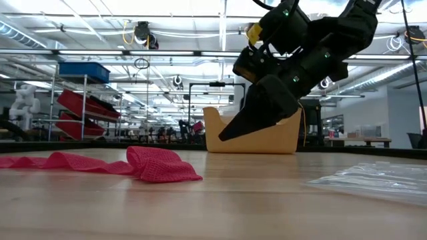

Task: Roll bandage
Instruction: Roll the red bandage

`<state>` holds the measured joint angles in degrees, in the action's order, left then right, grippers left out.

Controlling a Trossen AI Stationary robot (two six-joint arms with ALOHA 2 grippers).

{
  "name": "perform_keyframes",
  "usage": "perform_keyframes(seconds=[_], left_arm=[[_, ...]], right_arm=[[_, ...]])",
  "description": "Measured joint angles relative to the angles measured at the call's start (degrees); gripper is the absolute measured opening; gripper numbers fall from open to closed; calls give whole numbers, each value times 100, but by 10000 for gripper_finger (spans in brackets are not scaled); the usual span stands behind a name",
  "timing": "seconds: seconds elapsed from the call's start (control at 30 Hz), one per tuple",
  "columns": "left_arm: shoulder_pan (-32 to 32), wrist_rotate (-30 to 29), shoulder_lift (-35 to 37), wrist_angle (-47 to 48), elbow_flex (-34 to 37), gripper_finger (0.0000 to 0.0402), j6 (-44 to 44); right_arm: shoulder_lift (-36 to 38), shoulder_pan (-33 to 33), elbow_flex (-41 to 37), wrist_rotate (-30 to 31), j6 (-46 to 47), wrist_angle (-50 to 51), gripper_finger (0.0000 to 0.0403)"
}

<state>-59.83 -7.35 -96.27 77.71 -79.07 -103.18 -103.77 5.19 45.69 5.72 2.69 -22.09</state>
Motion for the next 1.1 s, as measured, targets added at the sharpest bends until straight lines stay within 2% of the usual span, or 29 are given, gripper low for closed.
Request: perform_keyframes(seconds=[0.3,0.43,0.63,0.83,1.1], left_arm=[[-44,366,-791,569,2,196,79],[-110,433,-1242,784,7,237,647],[-212,439,-1838,1254,10,251,1069],[-371,471,-2274,1220,132,251,1211],[-437,567,-2507,1231,300,251,1206]], right_arm=[[0,0,0,31,-213,-2,210],[0,0,0,31,-213,1,210],[2,0,0,28,-211,2,210],[2,1,0,26,-191,4,210],[2,4,0,24,-190,4,210]])
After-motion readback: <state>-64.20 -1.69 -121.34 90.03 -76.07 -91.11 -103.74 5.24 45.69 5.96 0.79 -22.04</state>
